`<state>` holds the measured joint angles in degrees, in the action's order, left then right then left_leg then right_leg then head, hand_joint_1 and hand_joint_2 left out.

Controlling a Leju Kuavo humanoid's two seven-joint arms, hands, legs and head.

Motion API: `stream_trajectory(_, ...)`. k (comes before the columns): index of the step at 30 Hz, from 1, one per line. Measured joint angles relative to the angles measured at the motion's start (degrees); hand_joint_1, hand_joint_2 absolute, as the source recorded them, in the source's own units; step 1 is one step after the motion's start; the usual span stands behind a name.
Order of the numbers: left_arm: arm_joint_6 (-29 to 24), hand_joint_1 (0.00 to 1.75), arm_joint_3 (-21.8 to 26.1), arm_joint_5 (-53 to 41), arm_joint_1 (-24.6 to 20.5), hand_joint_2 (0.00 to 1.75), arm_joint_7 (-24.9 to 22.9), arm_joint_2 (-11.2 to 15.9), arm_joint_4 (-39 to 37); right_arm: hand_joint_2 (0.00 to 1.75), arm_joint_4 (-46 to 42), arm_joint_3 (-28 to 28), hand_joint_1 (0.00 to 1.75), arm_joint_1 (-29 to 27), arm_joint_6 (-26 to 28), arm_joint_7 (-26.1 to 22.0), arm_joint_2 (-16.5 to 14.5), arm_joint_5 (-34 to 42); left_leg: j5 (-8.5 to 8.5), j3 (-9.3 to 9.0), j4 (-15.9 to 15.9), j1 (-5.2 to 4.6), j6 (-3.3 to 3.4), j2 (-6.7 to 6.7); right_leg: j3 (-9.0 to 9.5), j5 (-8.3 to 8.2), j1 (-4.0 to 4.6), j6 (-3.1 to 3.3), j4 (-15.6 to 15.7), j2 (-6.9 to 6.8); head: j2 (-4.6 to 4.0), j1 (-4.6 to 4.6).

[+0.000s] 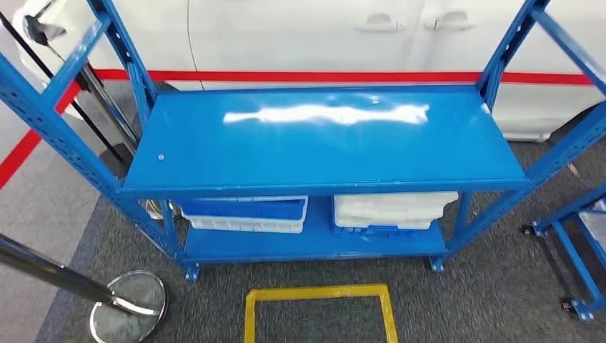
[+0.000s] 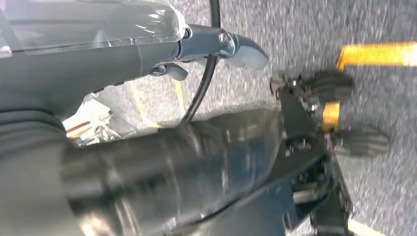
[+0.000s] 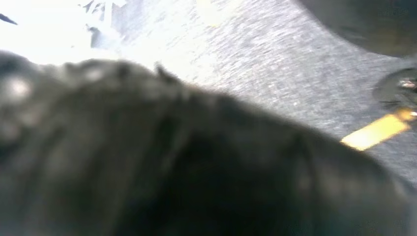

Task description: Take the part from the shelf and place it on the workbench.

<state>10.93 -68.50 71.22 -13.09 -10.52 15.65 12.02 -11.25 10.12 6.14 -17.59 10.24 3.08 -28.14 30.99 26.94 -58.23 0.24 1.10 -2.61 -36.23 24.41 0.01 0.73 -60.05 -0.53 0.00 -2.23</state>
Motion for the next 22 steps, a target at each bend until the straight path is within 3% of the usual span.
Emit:
stream_trajectory(3, -0.03, 0.0, 0.39, -0.05, -0.21, 1.75, -0.09, -0.01, 0.02, 0.0, 0.02, 0.0, 0.0, 0.21, -0.03, 0.08, -0.03, 0.01, 0.13, -0.52, 0.82, -0.02, 0.35, 0.05, 0.3, 0.3, -0.03, 0.07, 0.06, 0.18, 0.0, 0.02)
stream_trajectory(12, 0.05, 0.0, 0.52, -0.4, -0.28, 1.75, -0.43, 0.0, 0.02, 0.0, 0.02, -0.02, 0.0, 0.35, -0.01, 0.54, -0.04, -0.01, 0.53, -1.24, 2.21, 0.0, -0.2, 0.05, 0.5, 0.64, 0.03, 0.43, 0.03, 0.21, 0.0, 0.02)
stream_trajectory(16, 0.16, 0.0, 0.64, -0.53, -0.26, 1.75, -0.43, 0.0, 0.02, 1.75, 0.02, -0.02, 0.0, 0.35, 0.05, 0.53, -0.04, -0.01, 0.43, -1.24, 2.2, 0.0, -0.37, 0.05, 0.55, 0.58, 0.02, 0.51, 0.02, 0.19, 0.0, 0.02)
stream_trajectory(22, 0.67, 0.0, 1.19, -1.52, -0.23, 1.75, -0.56, 0.0, 0.02, 1.75, 0.02, -0.02, 0.0, 0.35, 0.04, 0.53, -0.04, -0.01, 0.4, -1.29, 2.15, -0.04, -0.42, 0.04, 0.67, 0.5, -0.03, 0.57, 0.03, 0.17, 0.0, 0.02)
